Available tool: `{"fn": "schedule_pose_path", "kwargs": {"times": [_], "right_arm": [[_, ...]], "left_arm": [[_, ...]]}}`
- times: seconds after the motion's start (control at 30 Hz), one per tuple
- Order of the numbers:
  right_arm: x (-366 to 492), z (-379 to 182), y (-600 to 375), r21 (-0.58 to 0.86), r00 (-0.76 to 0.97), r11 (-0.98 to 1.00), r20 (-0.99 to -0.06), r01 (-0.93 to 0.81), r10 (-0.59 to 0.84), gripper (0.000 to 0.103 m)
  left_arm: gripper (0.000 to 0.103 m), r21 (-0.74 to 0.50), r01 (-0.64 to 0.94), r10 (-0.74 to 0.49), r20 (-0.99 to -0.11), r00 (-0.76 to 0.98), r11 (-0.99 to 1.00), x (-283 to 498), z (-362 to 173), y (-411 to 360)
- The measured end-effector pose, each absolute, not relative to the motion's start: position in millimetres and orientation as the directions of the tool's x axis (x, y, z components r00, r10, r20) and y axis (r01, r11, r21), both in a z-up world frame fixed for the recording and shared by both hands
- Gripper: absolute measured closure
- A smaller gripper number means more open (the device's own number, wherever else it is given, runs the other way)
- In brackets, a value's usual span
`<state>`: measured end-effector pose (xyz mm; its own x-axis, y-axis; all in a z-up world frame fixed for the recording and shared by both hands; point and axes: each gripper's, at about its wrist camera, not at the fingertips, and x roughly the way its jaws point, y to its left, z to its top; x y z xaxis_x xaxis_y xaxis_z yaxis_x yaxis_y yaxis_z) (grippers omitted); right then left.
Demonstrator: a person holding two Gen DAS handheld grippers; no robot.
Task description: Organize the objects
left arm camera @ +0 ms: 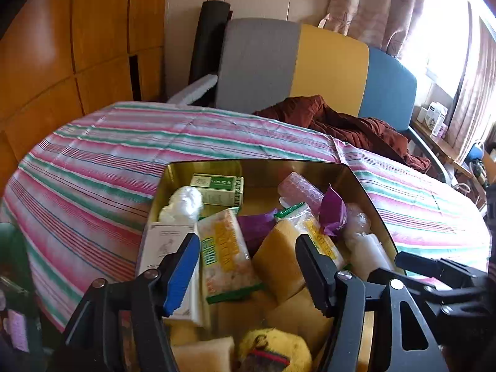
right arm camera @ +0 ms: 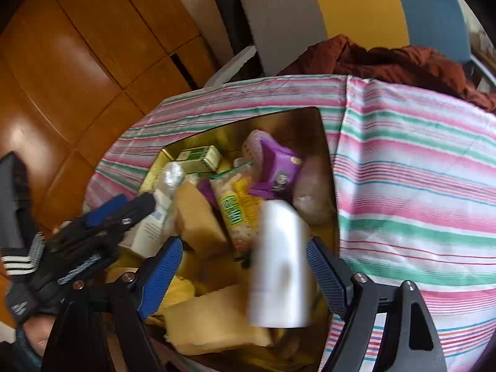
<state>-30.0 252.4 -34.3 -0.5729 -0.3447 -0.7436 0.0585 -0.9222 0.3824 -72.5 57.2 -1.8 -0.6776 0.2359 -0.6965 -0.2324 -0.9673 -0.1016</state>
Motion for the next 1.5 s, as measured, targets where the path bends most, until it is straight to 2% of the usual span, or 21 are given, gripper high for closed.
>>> {"fn": "schedule_pose_path", "kwargs": {"times": [0.07,0.2,0.37,0.47,0.83,0.93,1.5], "right_arm": [[-28,-33,250,0.37,-0.574,-0.927,-0.748,0.055,-0.333,0.019],[-18,-26,243,0.291,-0.599,-0.955,-0.756,0.053,-0.264,0.019],[-5,-20,240,0.196,-0.638,-0.98,-0.752,0.019,-0.163,0.019],[4,-16,238,0.147,-0.662,-0.989,-0.742,-0.005,-0.107,0.019],[34,-15,236,-0.001,-0.696,-0.996,-0.715,-0.094,0.066,0.019],[38,-14,240,-0.004,-0.695,-0.994,-0.714,-0.111,0.081,0.019],[42,-14,229,-0.051,-0.698,-0.992,-0.707,-0.115,0.117,0.019]], "left_arm": [[0.027,-0.08,-0.235,0.225,-0.687,-0.691,-0.969,-64,1,57],[0.022,-0.037,-0.221,0.189,-0.663,-0.724,-0.975,-48,7,56],[0.005,-0.018,-0.194,0.161,-0.638,-0.753,-0.981,-32,15,54],[0.001,-0.032,-0.185,0.164,-0.63,-0.759,-0.982,-22,18,53],[0.0,-0.021,-0.138,0.119,-0.642,-0.758,-0.99,8,15,57],[0.0,-0.057,-0.128,0.135,-0.646,-0.752,-0.99,14,14,54],[0.0,-0.07,-0.116,0.134,-0.633,-0.762,-0.991,21,15,50]]}}
